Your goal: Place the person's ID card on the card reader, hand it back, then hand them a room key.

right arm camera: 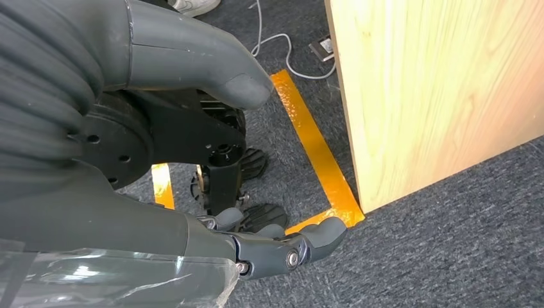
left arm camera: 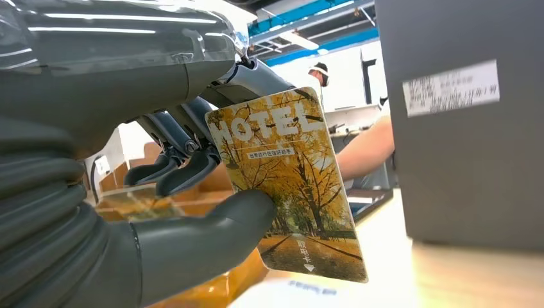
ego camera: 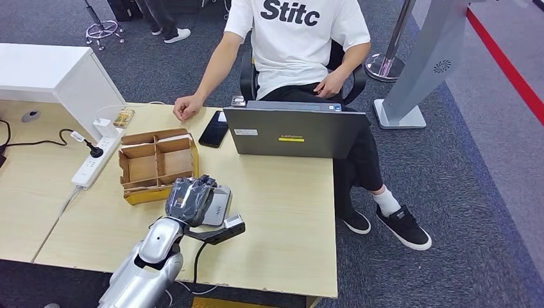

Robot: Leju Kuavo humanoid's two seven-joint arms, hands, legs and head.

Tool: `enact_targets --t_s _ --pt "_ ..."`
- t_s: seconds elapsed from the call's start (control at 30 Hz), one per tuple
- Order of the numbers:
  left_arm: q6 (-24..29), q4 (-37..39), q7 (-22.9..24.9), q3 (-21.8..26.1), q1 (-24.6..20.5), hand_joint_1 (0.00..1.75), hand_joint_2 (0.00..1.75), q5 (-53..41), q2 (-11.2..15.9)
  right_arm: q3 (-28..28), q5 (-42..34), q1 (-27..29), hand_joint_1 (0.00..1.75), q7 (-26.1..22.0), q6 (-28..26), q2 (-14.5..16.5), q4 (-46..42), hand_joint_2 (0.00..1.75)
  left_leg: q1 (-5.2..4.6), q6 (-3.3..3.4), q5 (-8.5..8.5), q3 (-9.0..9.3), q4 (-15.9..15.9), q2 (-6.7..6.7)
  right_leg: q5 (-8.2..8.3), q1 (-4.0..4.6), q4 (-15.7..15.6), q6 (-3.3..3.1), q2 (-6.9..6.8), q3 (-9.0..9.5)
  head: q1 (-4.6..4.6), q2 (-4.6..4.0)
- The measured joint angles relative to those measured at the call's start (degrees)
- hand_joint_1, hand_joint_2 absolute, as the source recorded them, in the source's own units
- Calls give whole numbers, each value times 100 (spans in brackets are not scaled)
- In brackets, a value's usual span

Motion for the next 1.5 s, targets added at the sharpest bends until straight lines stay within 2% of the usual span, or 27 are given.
enact_targets --t_s 0.4,0.63,0.93,1.13,1.5 --pt "-15 477 4 0 -14 175 175 -140 11 13 8 0 0 37 -39 7 0 175 0 0 0 0 0 0 0 0 0 0 -1 0 1 0" --pt "82 482 4 0 -176 175 175 -93 56 16 6 4 0 71 -44 9 0 175 0 -2 2 1 0 -1 0 0 1 0 -1 0 -1 0" --pt "214 -273 -7 21 -471 175 175 317 423 17 -15 28 0 60 -43 10 4 175 1 -3 3 0 0 -1 0 1 3 0 -1 0 -1 0" --pt "214 -882 -43 198 -645 175 175 644 703 17 -58 43 0 19 -41 10 4 175 1 -3 3 1 -1 0 0 1 4 0 0 0 0 0" --pt "216 -1186 -97 256 -654 175 175 579 836 17 -59 52 0 34 -64 12 7 175 0 -3 3 0 -1 -1 0 0 4 0 -1 1 1 0"
